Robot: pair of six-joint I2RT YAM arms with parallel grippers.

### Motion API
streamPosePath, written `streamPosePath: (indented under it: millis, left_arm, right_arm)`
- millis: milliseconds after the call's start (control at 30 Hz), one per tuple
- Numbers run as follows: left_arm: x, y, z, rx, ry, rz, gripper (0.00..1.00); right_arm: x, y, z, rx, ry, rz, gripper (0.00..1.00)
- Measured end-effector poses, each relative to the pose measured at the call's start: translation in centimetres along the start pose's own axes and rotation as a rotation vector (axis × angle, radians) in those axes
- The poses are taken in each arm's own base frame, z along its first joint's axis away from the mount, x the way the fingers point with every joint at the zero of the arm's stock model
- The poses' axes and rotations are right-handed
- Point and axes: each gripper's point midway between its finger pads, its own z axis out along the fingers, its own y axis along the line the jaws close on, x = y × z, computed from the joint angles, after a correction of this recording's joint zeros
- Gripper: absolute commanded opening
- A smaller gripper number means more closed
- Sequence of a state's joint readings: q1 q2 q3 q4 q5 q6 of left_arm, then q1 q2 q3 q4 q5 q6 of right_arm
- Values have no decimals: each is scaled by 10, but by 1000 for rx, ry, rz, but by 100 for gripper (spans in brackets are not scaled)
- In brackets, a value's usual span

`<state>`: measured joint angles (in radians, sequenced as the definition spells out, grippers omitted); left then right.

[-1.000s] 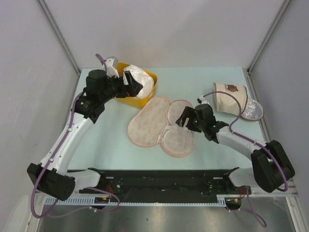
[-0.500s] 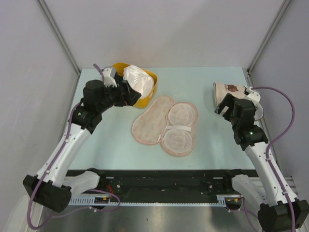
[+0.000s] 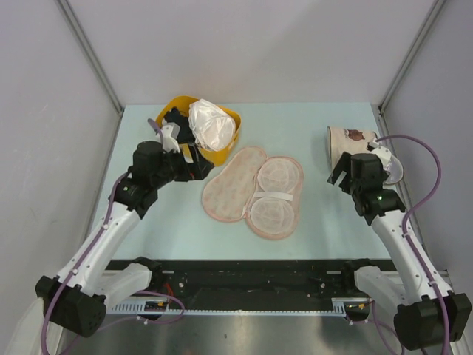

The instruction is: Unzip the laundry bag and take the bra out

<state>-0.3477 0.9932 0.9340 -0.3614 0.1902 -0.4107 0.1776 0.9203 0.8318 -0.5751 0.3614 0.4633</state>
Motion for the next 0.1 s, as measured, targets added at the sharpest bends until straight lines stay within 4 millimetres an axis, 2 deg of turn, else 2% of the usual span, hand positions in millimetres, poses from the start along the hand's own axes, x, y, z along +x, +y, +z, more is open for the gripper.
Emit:
streamPosePath:
  millis: [100]
  left_arm:
    - [0, 0, 0, 0, 0, -1, 100]
  right_arm:
    - [1, 0, 1, 2, 3, 3, 100]
